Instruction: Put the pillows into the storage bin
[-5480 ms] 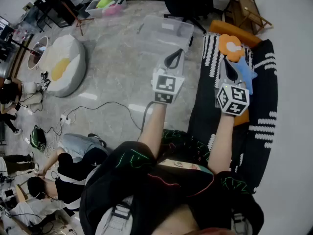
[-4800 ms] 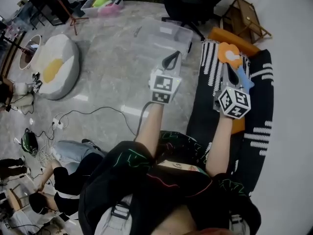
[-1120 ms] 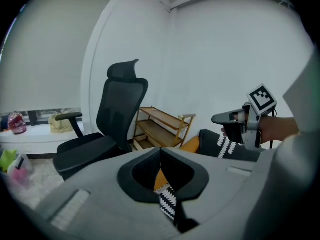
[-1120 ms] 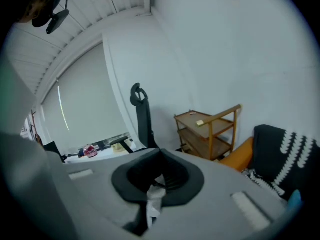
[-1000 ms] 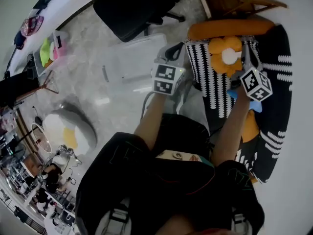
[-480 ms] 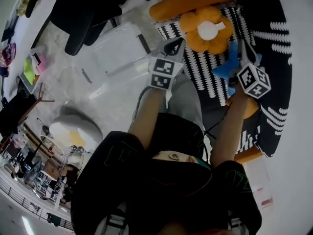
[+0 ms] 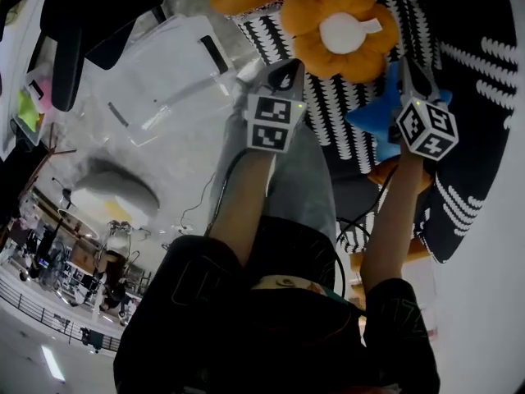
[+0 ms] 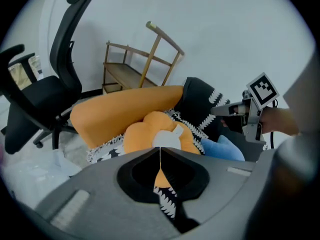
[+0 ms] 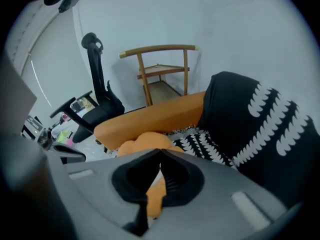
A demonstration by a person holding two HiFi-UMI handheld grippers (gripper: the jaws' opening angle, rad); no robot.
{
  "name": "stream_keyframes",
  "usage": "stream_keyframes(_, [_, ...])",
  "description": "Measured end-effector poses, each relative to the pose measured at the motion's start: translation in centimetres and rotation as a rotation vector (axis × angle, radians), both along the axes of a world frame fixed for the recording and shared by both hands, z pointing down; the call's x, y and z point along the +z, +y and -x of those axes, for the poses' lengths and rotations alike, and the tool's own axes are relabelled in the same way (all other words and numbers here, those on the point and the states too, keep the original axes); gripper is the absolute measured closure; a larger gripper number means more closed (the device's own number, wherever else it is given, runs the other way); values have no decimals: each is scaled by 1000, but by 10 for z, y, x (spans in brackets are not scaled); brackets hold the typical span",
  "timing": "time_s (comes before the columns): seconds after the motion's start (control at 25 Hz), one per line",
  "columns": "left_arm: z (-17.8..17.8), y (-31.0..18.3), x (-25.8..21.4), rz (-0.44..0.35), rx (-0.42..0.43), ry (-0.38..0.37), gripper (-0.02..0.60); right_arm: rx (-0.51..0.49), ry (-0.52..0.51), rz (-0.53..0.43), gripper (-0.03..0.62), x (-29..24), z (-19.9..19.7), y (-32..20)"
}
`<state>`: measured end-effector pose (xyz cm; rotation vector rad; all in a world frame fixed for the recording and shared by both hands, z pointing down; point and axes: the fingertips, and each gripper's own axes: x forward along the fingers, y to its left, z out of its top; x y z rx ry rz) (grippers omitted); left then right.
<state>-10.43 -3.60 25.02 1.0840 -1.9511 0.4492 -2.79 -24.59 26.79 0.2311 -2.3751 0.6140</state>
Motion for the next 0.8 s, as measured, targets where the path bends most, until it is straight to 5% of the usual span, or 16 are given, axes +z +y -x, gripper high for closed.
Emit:
stream_keyframes(0.16, [5, -1, 46, 15, -70, 27, 548, -52, 40, -56, 591, 43, 15, -11])
stream_keyframes(0.36, [5, 1, 90, 31, -122, 61, 403, -97, 83, -119, 590, 84, 33, -19])
stream_keyframes(0.44, [7, 3, 106, 52, -143, 73, 370, -133, 103, -96, 413, 101, 41, -17])
stream_keyframes(0.48, [7, 5, 113, 68, -152, 80, 361, -148, 114, -80, 383, 109, 44, -15])
stream_keyframes(0.8, [5, 5, 156, 116, -202, 168, 327, -179, 204, -104, 350, 157, 58, -24])
